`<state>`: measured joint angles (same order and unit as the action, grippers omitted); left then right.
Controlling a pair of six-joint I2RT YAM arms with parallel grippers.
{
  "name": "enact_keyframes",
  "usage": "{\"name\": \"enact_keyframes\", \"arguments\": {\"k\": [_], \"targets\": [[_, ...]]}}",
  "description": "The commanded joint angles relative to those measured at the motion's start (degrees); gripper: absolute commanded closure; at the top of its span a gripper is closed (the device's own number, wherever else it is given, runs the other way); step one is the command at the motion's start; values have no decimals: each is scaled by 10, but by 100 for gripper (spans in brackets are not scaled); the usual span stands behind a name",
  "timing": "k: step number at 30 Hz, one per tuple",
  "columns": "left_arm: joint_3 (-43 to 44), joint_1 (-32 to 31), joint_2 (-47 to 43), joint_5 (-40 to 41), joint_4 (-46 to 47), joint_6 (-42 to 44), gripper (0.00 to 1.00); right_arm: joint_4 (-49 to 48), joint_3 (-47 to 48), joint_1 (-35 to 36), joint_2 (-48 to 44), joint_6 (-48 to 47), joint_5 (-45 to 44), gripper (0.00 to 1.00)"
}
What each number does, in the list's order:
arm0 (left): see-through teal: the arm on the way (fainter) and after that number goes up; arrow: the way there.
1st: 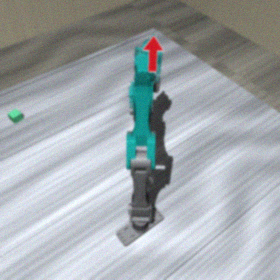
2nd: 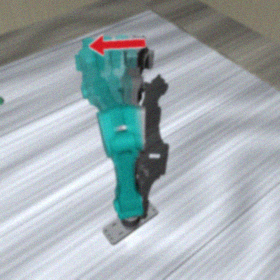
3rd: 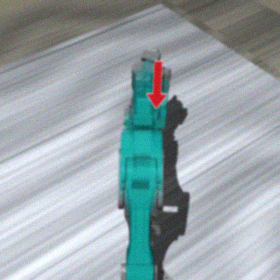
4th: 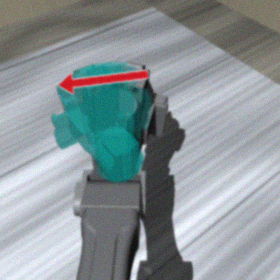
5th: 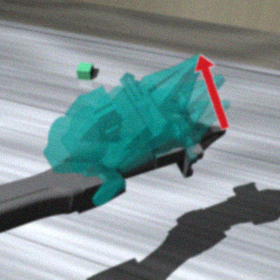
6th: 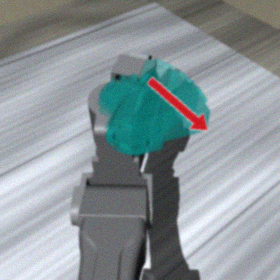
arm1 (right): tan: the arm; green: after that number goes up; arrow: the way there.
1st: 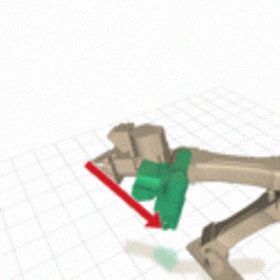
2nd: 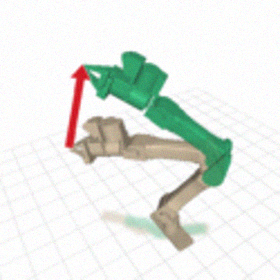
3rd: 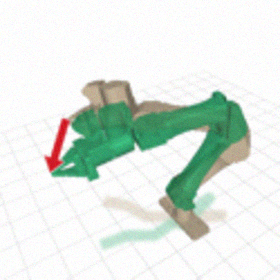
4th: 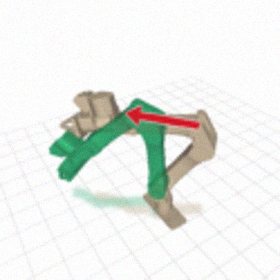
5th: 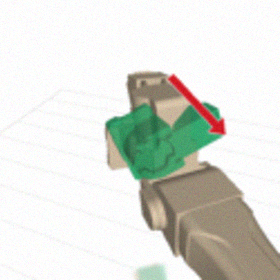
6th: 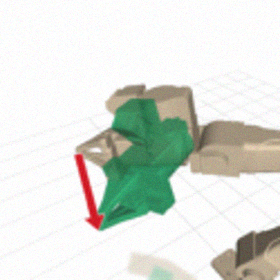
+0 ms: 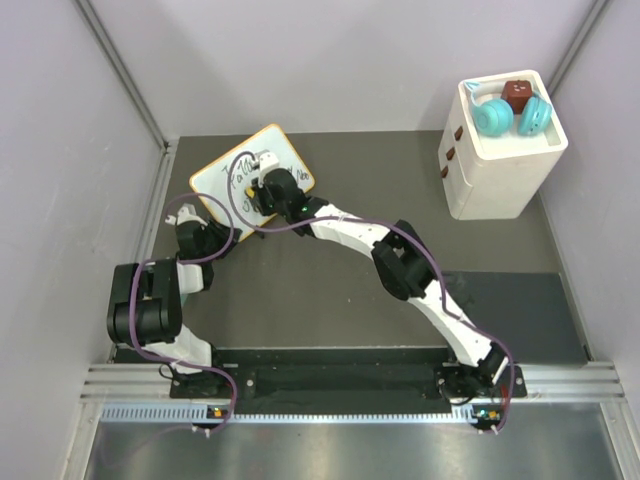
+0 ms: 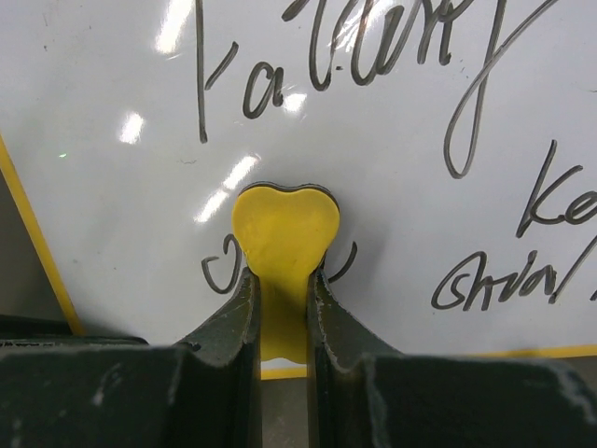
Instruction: Erase the whiteboard
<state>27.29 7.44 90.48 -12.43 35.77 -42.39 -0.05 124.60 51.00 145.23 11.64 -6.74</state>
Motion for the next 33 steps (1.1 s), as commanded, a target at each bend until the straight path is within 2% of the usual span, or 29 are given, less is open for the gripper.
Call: {"name": "enact_keyframes", "arguments": {"k": [1, 5, 13, 18, 27, 33], "targets": [[0, 6, 4, 30, -61, -5, 100, -16, 32, 37, 14, -47, -22, 100], [3, 6, 7, 24, -78, -10, 100, -19, 44, 63, 23, -79, -41, 100], [-19, 6, -14, 3, -96, -20, 100, -5, 64, 64, 33, -41, -11, 100], [-44, 8, -37, -19, -89, -40, 100, -29, 55, 62, 30, -37, -32, 100], [-66, 12, -100, -22, -119, -31, 100, -33, 52, 39, 32, 5, -33, 100], [-64, 13, -90, -47, -110, -35, 100, -1, 61, 4, 37, 81, -37, 100]]}}
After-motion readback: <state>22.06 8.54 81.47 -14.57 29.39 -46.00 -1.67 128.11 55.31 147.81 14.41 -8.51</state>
